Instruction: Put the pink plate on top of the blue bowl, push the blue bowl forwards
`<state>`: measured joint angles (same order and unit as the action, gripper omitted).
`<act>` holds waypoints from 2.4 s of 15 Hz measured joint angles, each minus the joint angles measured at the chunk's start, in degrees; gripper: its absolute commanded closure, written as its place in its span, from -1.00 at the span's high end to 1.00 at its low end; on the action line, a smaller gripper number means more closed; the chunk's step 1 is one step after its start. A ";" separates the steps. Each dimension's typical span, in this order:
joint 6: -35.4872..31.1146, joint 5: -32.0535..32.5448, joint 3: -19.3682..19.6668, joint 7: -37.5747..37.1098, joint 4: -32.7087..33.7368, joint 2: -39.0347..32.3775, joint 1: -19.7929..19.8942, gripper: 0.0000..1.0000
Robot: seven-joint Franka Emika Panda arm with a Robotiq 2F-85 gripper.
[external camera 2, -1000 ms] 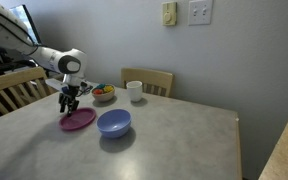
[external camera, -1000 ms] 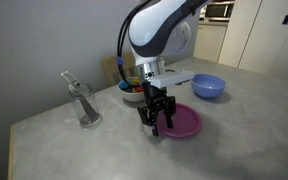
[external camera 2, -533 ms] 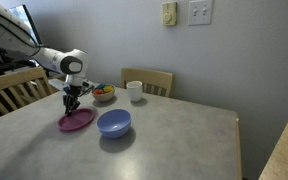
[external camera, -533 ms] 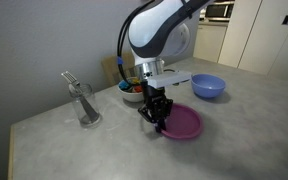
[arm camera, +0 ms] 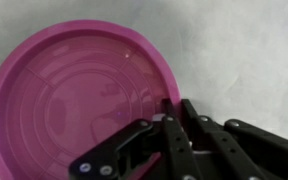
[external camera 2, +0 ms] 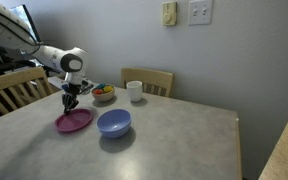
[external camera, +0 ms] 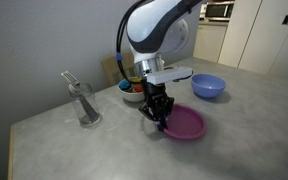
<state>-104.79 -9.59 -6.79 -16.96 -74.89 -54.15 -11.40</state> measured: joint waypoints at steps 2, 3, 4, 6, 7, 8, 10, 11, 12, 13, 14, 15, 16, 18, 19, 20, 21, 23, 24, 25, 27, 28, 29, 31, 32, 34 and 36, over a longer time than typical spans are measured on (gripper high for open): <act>2.47 0.02 0.02 -1.79 0.03 0.93 -0.24 -0.94; 4.09 0.04 0.07 -3.27 0.02 1.65 -0.48 -0.94; 5.54 0.12 0.23 -4.97 0.00 2.53 -0.84 -0.94; 8.12 0.44 0.94 -8.68 -0.09 4.41 -1.95 -0.94; 9.28 0.63 1.37 -10.39 -0.11 5.37 -2.60 -0.94; 10.40 0.86 1.83 -12.05 -0.15 6.26 -3.25 -0.94; 12.25 1.53 2.70 -14.98 -0.25 7.86 -4.32 -0.94; 13.01 1.96 3.16 -16.30 -0.39 8.64 -4.74 -0.94; 13.40 2.42 3.55 -17.34 -0.55 9.20 -4.98 -0.94; 13.56 2.84 3.88 -18.09 -0.86 9.85 -5.02 -0.94; 13.56 3.26 4.34 -18.50 -1.45 10.59 -4.99 -0.94; 13.55 3.68 4.88 -18.68 -2.18 11.42 -4.89 -0.94; 13.37 4.16 5.47 -18.68 -3.22 12.36 -4.71 -0.94; 12.61 5.26 6.64 -18.65 -5.92 14.66 -4.10 -0.94; 11.98 5.84 7.19 -18.59 -7.53 15.89 -3.62 -0.94; 11.41 6.12 7.59 -18.25 -9.17 17.09 -3.00 -0.94; 10.69 6.42 7.95 -17.79 -10.93 18.30 -2.26 -0.94; 8.82 7.08 8.61 -16.31 -14.72 20.77 -0.49 -0.94; 7.71 7.41 8.97 -15.15 -16.57 21.89 0.46 -0.94; 6.62 7.77 9.39 -13.80 -18.38 22.99 1.41 -0.94; 4.23 8.61 10.30 -10.32 -21.81 25.28 3.61 -0.94; 3.07 9.09 10.75 -8.43 -23.24 26.31 4.73 -0.94; 2.02 9.52 11.12 -6.51 -24.47 27.26 5.84 -0.94; -0.74 9.99 11.64 -2.40 -26.53 28.82 8.09 -0.94; -2.49 9.99 11.71 -0.35 -27.34 29.29 9.07 -0.94; -7.05 9.84 11.66 3.54 -28.71 29.52 10.42 -0.94; -11.07 9.71 11.36 6.92 -29.59 29.16 10.88 -0.94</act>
<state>-115.86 0.12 4.57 -10.04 -104.48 -25.00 -0.52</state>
